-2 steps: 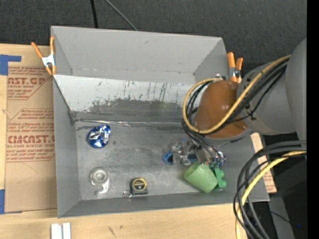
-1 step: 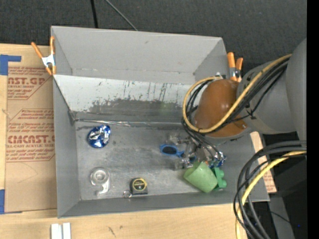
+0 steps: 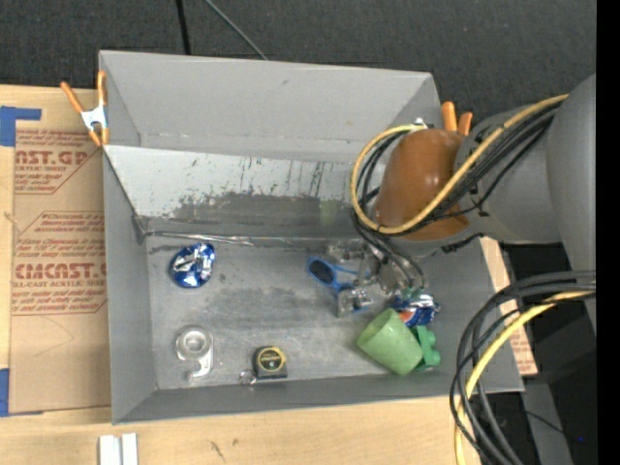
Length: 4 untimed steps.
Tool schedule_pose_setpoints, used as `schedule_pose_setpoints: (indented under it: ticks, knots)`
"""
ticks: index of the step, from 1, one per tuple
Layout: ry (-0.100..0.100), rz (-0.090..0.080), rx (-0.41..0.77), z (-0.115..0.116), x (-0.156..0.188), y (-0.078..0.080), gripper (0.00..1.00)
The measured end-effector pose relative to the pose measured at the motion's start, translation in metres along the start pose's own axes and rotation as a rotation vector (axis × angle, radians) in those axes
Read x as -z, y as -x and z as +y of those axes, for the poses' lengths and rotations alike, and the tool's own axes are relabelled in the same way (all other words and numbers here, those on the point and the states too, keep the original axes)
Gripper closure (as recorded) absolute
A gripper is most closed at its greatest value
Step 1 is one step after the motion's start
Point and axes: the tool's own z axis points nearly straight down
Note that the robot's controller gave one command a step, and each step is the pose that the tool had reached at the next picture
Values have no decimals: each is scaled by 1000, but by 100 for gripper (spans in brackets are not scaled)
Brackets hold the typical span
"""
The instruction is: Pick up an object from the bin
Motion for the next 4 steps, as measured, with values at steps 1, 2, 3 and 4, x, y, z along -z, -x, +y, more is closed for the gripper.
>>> schedule_pose_setpoints:
  ticks: [1, 2, 3, 4]
  knots:
    - [0, -2, 0, 0, 0, -1, 100]
    - [-2, -17, -1, 0, 3, 3, 0]
    - [0, -3, 0, 0, 0, -1, 100]
    - [-2, -17, -1, 0, 3, 3, 0]
